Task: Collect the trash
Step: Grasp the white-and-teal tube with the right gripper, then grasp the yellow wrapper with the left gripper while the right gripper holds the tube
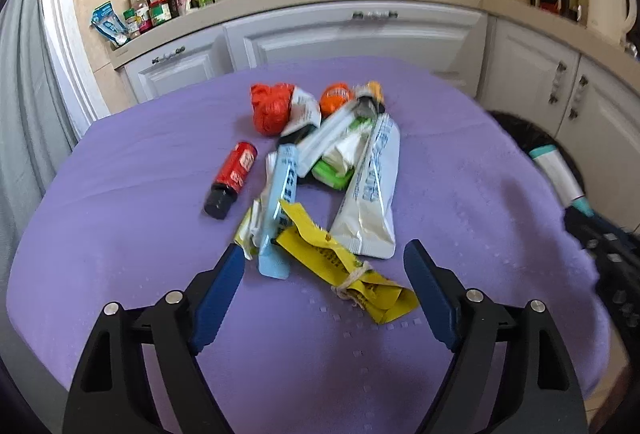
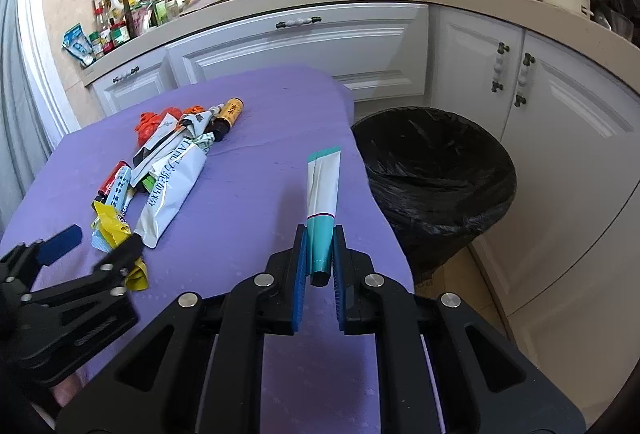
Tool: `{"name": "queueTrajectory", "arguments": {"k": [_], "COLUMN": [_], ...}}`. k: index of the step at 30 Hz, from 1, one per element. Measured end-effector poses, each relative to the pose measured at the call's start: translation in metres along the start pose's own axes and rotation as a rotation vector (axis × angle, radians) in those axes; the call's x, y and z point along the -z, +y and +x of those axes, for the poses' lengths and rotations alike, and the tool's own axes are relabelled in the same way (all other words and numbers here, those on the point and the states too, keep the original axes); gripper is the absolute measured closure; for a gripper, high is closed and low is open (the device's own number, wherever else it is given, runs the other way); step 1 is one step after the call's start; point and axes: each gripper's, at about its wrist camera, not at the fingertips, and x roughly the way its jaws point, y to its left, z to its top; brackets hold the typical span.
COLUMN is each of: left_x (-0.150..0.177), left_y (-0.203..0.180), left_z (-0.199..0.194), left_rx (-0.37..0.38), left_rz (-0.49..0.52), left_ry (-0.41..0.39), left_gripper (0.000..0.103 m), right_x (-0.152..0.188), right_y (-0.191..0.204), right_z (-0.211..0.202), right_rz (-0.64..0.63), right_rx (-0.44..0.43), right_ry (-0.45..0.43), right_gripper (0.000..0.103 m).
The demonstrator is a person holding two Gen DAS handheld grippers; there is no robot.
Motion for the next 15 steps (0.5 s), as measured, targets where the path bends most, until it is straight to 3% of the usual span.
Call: {"name": "queueTrajectory", "arguments": {"k": [6,15], "left_x": [0.015,0.020], "left_y": [0.013,0.008], "left_z": [0.010,0.002], "left_rx": [0.007,0.045], "left_rz": [-0.015,0.034], "left_ry": [0.074,0.033], "left_gripper": [0.029,0.045], "right_x": [0.004,0.006], "right_y": [-0.005,-0.005], "right_z": [-0.002,0.002], "right_rz": [0.009,0.017], "right_rx": [-0.018,-0.029], "right_ry": [-0.001,0.008], "right_gripper": [0.091,0.091]}}
